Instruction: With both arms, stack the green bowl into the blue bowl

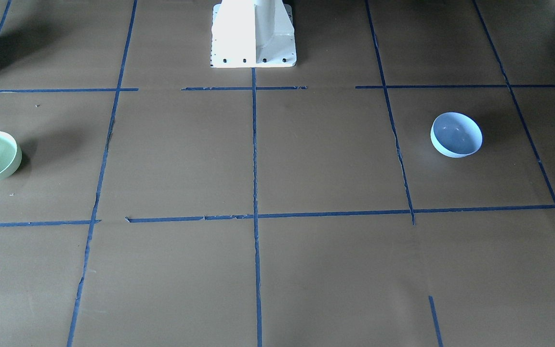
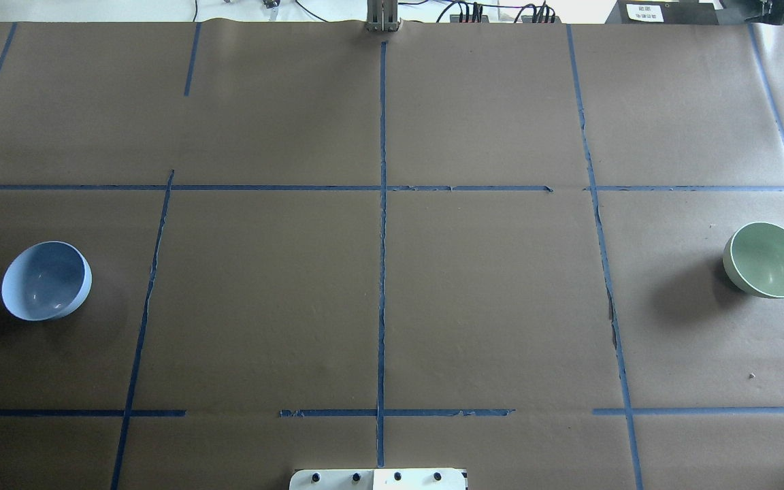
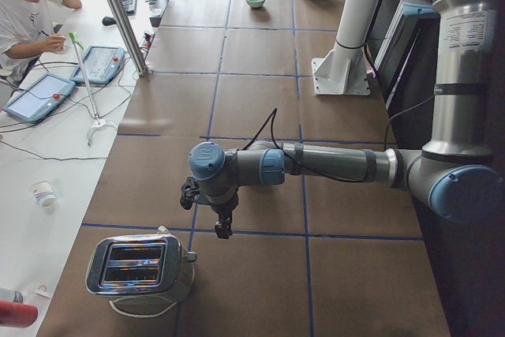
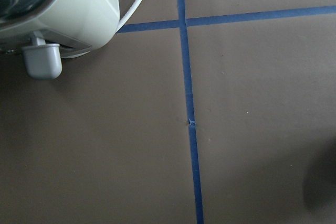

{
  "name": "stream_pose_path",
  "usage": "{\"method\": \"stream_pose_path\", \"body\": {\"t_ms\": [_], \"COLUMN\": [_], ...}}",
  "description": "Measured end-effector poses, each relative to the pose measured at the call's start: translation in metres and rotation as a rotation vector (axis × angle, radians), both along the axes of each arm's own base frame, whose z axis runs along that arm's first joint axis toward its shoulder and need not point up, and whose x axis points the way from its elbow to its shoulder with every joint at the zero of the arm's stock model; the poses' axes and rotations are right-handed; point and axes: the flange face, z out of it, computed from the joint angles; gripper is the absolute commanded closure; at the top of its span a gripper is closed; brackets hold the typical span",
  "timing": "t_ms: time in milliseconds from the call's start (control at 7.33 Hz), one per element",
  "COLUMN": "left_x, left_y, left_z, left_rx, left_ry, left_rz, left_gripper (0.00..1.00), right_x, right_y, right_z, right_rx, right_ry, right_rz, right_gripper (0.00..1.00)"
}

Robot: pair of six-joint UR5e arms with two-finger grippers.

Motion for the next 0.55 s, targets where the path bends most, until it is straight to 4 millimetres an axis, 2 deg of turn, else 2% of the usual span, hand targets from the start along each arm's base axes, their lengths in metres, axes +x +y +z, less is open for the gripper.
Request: {"method": "stream_pose_path", "body": {"t_ms": [545], "left_x": [0.0010], "left_y": [-0.0034], "left_z": [-0.0102], "left_rx": [0.012], "left_ry": [-0.006], "left_rz": [-0.008], "left_gripper": [0.00], "right_x": [-0.0003], "right_y": [0.0010], "right_z": [-0.0017], "right_rx": [-0.001], "right_ry": [-0.004], "right_rz": [0.003], "right_gripper": [0.00]}}
